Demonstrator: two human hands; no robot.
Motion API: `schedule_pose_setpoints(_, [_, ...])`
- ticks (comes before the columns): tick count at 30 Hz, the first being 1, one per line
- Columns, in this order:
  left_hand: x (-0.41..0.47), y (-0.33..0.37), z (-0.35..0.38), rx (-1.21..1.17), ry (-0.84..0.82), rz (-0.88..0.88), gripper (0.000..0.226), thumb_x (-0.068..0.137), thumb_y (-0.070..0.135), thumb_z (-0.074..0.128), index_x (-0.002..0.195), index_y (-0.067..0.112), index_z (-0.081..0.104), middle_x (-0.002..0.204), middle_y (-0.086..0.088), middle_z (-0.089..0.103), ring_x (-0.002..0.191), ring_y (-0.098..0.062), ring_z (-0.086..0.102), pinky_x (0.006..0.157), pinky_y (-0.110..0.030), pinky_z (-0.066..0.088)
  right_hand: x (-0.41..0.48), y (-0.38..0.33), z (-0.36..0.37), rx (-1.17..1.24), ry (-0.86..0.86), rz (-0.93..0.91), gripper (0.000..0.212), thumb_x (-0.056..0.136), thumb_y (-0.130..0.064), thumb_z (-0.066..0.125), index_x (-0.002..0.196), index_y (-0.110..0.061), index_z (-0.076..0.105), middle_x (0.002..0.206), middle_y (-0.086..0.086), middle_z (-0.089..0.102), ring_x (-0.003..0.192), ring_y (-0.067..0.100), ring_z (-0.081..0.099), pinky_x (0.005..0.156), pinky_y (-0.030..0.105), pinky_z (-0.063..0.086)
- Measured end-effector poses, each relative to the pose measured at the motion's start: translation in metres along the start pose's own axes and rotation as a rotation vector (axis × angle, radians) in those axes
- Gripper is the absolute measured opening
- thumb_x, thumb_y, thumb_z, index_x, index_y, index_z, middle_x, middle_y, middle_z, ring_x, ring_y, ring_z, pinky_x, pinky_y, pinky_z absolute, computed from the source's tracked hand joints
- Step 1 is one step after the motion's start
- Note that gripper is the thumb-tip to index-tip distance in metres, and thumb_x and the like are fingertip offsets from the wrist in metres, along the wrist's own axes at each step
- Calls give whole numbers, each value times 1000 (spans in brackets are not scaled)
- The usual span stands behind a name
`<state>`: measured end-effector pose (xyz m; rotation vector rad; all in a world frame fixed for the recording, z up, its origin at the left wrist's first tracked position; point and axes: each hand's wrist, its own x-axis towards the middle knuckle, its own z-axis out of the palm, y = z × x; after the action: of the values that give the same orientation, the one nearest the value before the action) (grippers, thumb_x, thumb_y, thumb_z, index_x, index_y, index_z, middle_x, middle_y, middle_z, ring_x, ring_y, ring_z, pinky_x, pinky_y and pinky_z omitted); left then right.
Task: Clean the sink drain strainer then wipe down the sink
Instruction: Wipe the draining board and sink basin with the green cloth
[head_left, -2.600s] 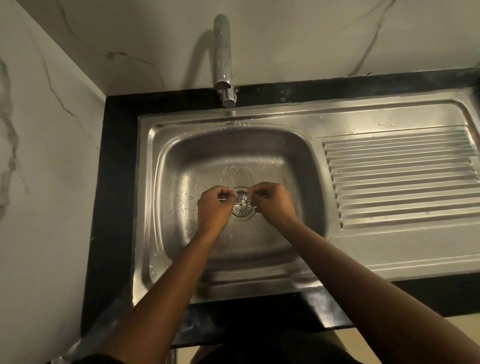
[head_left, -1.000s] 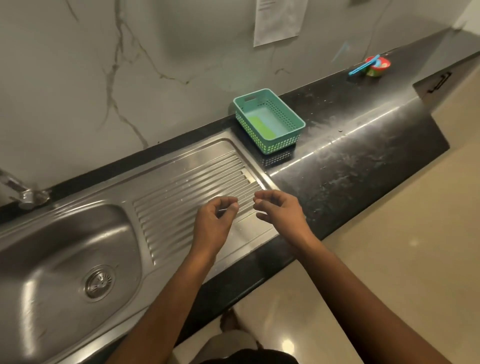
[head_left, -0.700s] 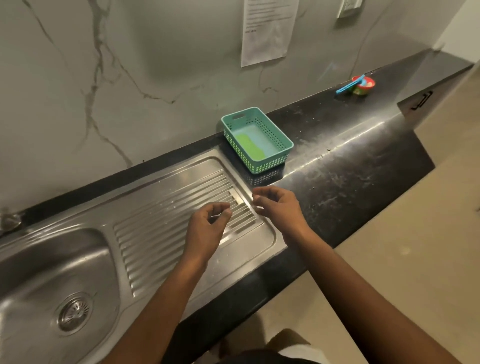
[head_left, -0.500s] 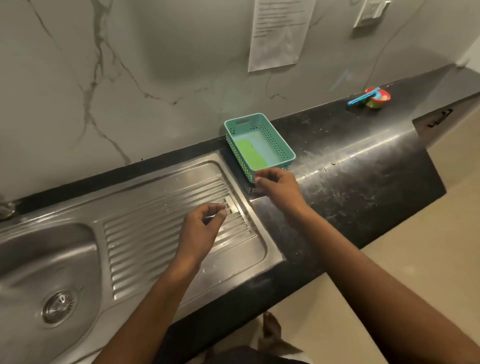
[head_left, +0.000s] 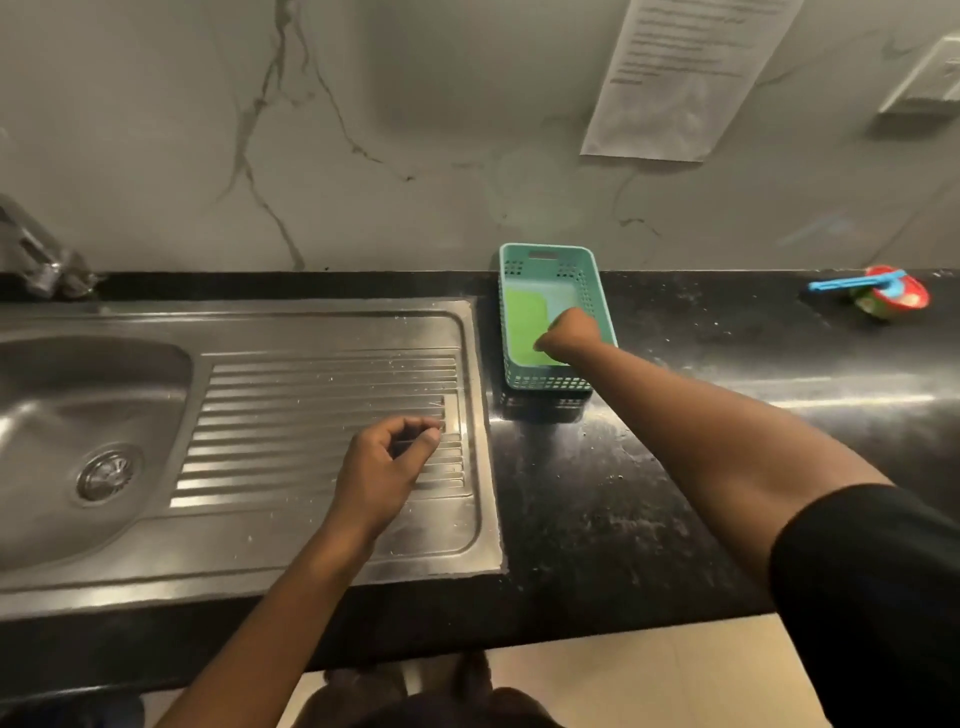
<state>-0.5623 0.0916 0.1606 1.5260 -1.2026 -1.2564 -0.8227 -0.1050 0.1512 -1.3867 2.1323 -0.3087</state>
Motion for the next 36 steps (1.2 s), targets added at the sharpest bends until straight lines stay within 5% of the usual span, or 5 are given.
schedule_pose_setpoints(7, [-9, -11, -12, 8, 137, -25, 13, 98, 24, 72, 106, 32, 79, 106, 13, 80, 100, -2, 73, 90, -37, 63, 26, -5, 8, -104, -59, -30, 48, 83, -30, 86, 114, -7, 58, 121, 17, 65, 114, 35, 63, 84, 39, 50])
schedule_pose_setpoints(15, [-9, -26, -16, 24, 217, -61, 14, 97, 25, 73, 108, 31, 79, 108, 19, 79, 102, 0, 73, 97, -43, 61, 41, -12, 15, -32, -94, 53, 68, 81, -22, 88, 134, -4, 49, 132, 18, 58, 120, 36, 61, 100, 42, 55])
schedule_pose_setpoints(28, [13, -10, -9, -9, 175, -45, 14, 98, 24, 72, 109, 31, 78, 108, 15, 80, 102, 2, 73, 96, -36, 60, 20, -25, -13, 923, -176, 63, 22, 83, 1, 61, 98, -16, 63, 92, 13, 70, 87, 35, 68, 69, 42, 59])
schedule_pose_setpoints(32, [15, -6, -6, -8, 165, -48, 14, 98, 25, 71, 108, 32, 78, 108, 15, 80, 104, 0, 73, 96, -37, 60, 5, -31, -29, 1005, -198, -77, 26, 90, -3, 65, 113, -15, 69, 103, 12, 77, 89, 31, 74, 76, 45, 63])
schedule_pose_setpoints(36, [14, -7, -8, -10, 179, -44, 14, 99, 24, 71, 108, 32, 78, 108, 12, 80, 103, 0, 73, 95, -36, 61, -13, -45, -30, 874, -211, -255, 12, 98, -10, 65, 98, -18, 74, 93, 3, 80, 87, 22, 77, 82, 42, 64])
